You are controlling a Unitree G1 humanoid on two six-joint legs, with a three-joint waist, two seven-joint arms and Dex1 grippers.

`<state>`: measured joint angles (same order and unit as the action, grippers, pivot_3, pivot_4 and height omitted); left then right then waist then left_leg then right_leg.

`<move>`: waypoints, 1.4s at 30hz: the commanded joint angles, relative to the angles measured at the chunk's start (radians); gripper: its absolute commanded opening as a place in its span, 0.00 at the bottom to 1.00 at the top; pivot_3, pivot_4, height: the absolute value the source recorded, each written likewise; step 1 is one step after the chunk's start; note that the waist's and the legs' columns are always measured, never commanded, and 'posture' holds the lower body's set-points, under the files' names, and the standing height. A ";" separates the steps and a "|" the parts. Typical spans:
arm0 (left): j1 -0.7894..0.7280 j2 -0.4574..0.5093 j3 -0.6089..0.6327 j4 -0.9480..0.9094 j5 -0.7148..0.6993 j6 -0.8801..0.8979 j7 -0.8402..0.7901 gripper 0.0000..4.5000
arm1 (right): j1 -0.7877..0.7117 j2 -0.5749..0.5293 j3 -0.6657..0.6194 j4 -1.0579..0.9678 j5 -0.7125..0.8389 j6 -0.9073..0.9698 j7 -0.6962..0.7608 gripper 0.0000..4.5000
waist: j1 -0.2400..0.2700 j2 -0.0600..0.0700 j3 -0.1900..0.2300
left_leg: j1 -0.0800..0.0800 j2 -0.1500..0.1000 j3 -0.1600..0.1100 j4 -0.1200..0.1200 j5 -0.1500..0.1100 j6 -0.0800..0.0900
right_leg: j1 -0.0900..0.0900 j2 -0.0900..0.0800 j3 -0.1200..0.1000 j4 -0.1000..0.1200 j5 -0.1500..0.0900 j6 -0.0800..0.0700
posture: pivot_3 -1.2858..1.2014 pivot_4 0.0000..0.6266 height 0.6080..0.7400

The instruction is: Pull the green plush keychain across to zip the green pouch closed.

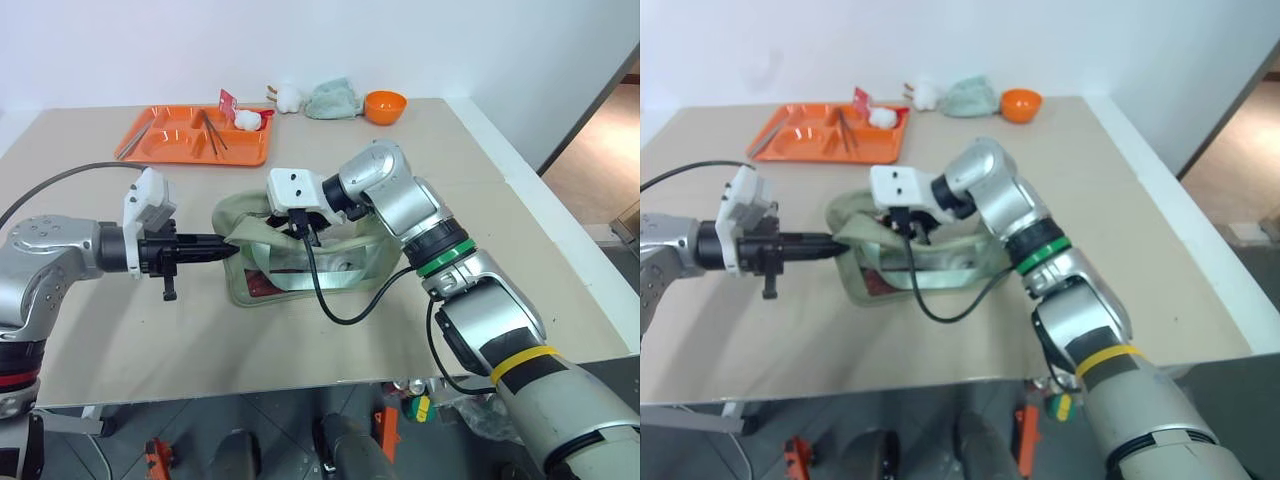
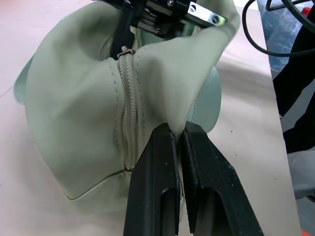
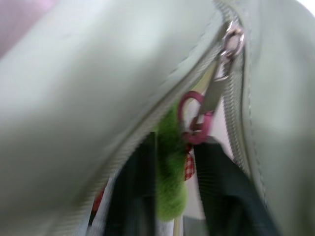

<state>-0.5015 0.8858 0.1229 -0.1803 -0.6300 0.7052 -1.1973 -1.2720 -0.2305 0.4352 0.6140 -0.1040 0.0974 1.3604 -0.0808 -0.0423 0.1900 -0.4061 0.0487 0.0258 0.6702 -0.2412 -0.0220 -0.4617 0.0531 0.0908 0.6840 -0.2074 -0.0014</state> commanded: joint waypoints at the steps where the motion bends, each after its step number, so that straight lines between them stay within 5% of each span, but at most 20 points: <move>1: -0.006 0.011 0.044 -0.051 -0.034 -0.009 0.008 0.00 | -0.018 0.030 -0.012 -0.007 0.007 -0.001 -0.024 0.00 | 0.000 0.000 0.000 | 0.000 0.000 0.000 0.000 0.000 0.000 | 0.000 0.000 0.000 0.000 0.000 0.000 | 0.52 0.24 1.00; 42: -0.053 -0.014 -0.008 0.018 -0.018 -0.054 -0.011 0.00 | -0.171 -0.253 -0.161 -0.032 0.095 0.101 0.033 0.00 | 0.003 0.000 0.000 | 0.000 -0.002 0.000 -0.001 0.000 0.000 | 0.000 -0.002 0.000 0.000 -0.001 0.000 | 0.52 0.24 1.00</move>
<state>-0.5390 0.8714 0.1059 -0.1555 -0.6388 0.6712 -1.1899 -1.3944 -0.4464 0.3154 0.5924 -0.0052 0.2064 1.4121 -0.0779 -0.0423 0.1901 -0.4066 0.0469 0.0261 0.6696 -0.2412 -0.0220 -0.4618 0.0510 0.0905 0.6837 -0.2082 -0.0009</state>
